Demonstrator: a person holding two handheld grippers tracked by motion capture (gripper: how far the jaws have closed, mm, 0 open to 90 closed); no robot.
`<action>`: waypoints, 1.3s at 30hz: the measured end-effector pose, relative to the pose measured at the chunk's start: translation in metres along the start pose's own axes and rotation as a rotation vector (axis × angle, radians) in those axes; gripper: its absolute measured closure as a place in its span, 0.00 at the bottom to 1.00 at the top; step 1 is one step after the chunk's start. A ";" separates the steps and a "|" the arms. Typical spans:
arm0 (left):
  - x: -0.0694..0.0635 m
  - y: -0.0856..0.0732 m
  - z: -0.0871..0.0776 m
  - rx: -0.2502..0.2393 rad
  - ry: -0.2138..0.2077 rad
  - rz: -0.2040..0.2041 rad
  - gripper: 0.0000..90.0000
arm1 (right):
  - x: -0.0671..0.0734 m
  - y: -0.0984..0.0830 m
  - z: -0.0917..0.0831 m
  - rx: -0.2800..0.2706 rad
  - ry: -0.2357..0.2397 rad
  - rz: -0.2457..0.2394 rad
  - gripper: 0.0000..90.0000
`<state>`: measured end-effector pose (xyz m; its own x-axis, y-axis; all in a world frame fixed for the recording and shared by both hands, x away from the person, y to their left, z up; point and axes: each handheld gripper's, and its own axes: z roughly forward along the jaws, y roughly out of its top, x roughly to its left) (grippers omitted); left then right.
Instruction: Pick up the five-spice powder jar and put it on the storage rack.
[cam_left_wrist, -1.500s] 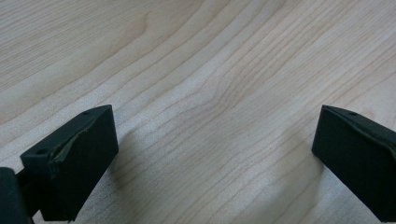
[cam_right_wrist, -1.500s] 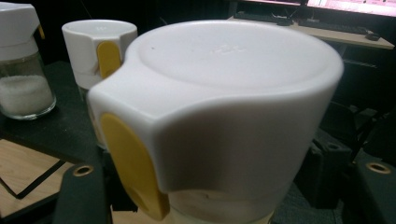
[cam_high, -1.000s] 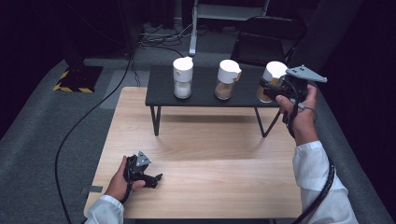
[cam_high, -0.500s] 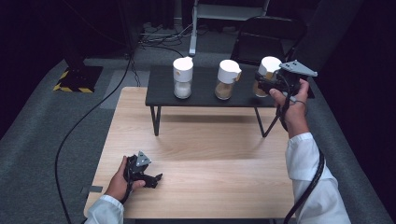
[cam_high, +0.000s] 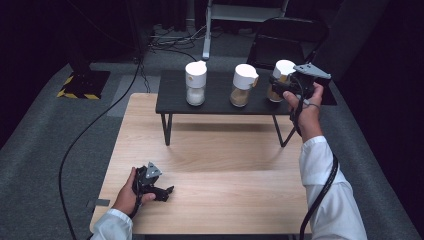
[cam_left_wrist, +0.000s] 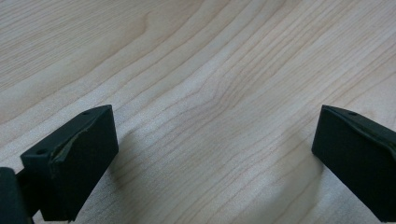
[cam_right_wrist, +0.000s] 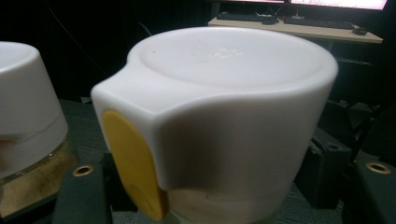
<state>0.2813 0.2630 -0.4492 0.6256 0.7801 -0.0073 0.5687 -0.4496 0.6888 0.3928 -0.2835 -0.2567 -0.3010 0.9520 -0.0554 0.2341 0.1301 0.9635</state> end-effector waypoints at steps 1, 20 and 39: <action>0.000 0.000 0.000 0.000 0.001 0.000 0.00 | 0.000 0.000 0.001 0.000 -0.001 0.001 0.33; 0.000 0.000 0.000 0.000 0.001 0.003 0.00 | 0.001 -0.010 0.010 0.006 0.006 0.008 0.33; 0.000 0.000 0.000 0.001 0.001 0.003 0.00 | -0.006 -0.007 0.012 0.039 0.021 0.027 0.26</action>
<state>0.2812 0.2629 -0.4491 0.6266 0.7793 -0.0045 0.5673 -0.4521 0.6883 0.4042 -0.2868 -0.2658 -0.3136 0.9493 -0.0239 0.2777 0.1157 0.9537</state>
